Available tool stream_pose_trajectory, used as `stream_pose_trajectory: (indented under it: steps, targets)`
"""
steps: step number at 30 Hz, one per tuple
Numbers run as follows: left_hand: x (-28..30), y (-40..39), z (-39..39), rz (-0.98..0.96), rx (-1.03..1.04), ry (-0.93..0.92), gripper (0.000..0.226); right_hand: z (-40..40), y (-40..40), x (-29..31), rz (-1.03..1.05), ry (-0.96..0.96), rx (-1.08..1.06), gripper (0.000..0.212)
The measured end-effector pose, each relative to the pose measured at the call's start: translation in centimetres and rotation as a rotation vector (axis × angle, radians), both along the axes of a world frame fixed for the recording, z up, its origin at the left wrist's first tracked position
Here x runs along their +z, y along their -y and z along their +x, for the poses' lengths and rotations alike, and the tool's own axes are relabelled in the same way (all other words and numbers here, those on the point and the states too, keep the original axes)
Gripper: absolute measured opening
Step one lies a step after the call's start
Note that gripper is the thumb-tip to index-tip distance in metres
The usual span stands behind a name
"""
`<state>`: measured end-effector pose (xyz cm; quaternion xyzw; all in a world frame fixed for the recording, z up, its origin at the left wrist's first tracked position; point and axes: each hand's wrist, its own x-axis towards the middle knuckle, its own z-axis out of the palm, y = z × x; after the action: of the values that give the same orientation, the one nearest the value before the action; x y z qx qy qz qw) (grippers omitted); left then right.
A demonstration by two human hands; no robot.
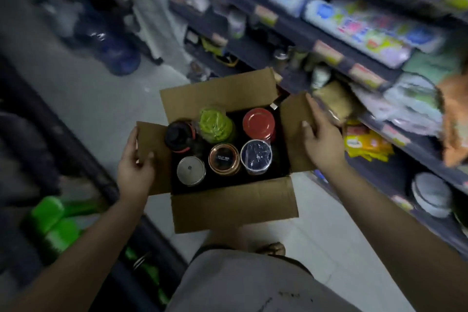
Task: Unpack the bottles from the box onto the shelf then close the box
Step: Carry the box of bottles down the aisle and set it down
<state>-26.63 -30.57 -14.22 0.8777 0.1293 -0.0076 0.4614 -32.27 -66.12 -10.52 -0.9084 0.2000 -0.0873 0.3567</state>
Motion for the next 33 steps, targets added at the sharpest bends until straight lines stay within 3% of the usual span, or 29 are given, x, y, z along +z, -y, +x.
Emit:
stream_pose_trajectory:
  steps: [10,15,21,30,33]
  targets:
    - [-2.3,-12.2,4.8,-0.117,0.369,0.036,0.063,18.3,-11.9,-3.5,0.004,0.023,0.424,0.056]
    - [-3.4,-14.7,6.2,-0.039,0.416,0.101,0.064,24.1,-15.1,-4.8,0.01,-0.016,0.5,0.058]
    - [-5.0,-14.9,9.6,0.028,0.469,0.001,0.064,30.1,-16.3,-6.7,0.052,-0.182,0.598,0.06]
    - [-13.4,-12.3,14.3,0.153,0.557,-0.194,0.066,38.0,-17.5,-16.7,0.021,-0.304,0.652,0.06]
    - [-18.6,-12.6,17.3,0.169,0.563,-0.248,0.067,40.5,-17.9,-22.8,-0.004,-0.343,0.655,0.06]
